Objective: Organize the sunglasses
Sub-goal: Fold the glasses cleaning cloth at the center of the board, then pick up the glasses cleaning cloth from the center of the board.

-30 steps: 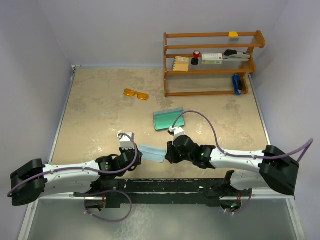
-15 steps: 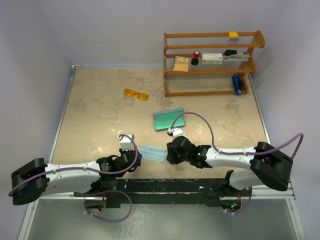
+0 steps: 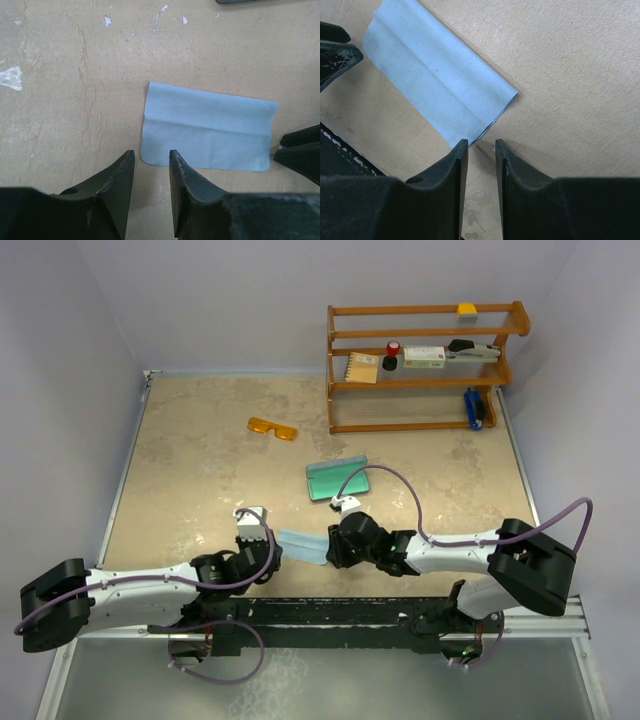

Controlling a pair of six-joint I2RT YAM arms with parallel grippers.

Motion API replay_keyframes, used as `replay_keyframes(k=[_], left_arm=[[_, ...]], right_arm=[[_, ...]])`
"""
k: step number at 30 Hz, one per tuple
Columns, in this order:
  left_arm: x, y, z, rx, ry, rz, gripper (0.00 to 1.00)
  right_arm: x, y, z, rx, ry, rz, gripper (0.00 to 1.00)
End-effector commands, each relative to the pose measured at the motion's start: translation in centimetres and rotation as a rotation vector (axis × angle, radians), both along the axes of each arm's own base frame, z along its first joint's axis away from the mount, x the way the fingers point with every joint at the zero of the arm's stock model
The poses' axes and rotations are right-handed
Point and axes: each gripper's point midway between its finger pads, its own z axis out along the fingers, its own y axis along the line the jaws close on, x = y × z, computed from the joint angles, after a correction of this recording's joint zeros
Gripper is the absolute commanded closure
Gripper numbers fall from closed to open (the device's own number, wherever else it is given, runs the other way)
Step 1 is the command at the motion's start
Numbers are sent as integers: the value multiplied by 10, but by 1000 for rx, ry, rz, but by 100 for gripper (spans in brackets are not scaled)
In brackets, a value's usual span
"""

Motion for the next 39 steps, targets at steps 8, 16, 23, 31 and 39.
replay_keyframes(k=[8, 16, 23, 31, 39], left_arm=[[12, -13, 7, 87, -32, -21, 68], [14, -15, 3, 143, -24, -31, 68], [9, -17, -4, 147, 9, -47, 71], [4, -23, -10, 132, 39, -78, 78], [1, -23, -14, 121, 49, -83, 88]], right_arm=[[-2, 6, 6, 34, -2, 10, 68], [-8, 2, -1, 38, 15, 16, 68], [-7, 0, 2, 44, 9, 9, 68], [-8, 1, -1, 45, 16, 9, 68], [-8, -1, 0, 46, 13, 3, 68]])
